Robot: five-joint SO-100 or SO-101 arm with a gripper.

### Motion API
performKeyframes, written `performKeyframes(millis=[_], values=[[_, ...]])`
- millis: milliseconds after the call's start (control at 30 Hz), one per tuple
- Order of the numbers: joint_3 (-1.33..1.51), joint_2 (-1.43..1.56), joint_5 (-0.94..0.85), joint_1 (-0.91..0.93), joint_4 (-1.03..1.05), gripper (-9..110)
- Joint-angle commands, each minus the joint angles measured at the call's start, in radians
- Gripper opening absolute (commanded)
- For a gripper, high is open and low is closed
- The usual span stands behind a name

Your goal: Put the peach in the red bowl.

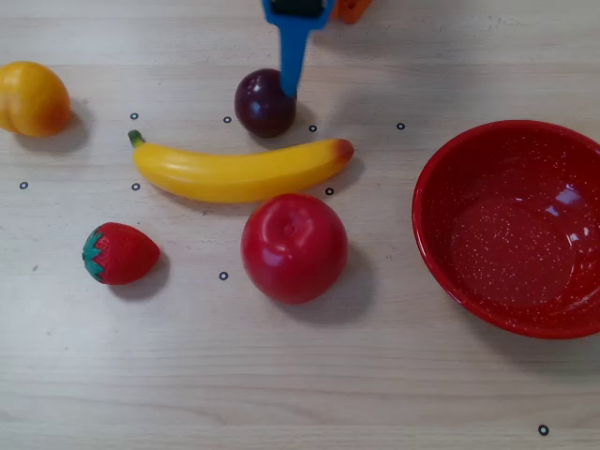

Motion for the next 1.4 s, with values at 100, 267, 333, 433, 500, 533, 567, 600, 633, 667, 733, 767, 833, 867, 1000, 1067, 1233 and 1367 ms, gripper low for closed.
performKeyframes(millis=[100, 267, 333, 433, 500, 533, 567, 600, 633, 667, 733, 767, 833, 867, 1000, 1067, 1233, 1367], values=[[-0.313, -0.143, 0.089, -0.075, 0.19, 0], [-0.494, -0.258, 0.16, -0.153, 0.313, 0], [-0.557, -0.296, 0.196, -0.183, 0.357, 0], [-0.66, -0.364, 0.247, -0.227, 0.422, 0], [-0.746, -0.422, 0.272, -0.256, 0.463, 0], [-0.785, -0.453, 0.278, -0.272, 0.482, 0], [-0.825, -0.483, 0.291, -0.285, 0.5, 0], [-0.864, -0.511, 0.304, -0.299, 0.514, 0], [-0.894, -0.532, 0.318, -0.318, 0.518, 0], [-0.922, -0.554, 0.334, -0.336, 0.526, 0], [-0.974, -0.595, 0.365, -0.377, 0.532, 0], [-1.002, -0.62, 0.382, -0.399, 0.535, 0], [-1.058, -0.669, 0.422, -0.446, 0.538, 0], [-1.086, -0.698, 0.439, -0.471, 0.54, 0], [-1.2, -0.822, 0.528, -0.568, 0.551, 0], [-1.243, -0.881, 0.575, -0.617, 0.551, 0], [-1.347, -1.008, 0.675, -0.723, 0.538, 0], [-1.425, -1.095, 0.753, -0.802, 0.523, 1]])
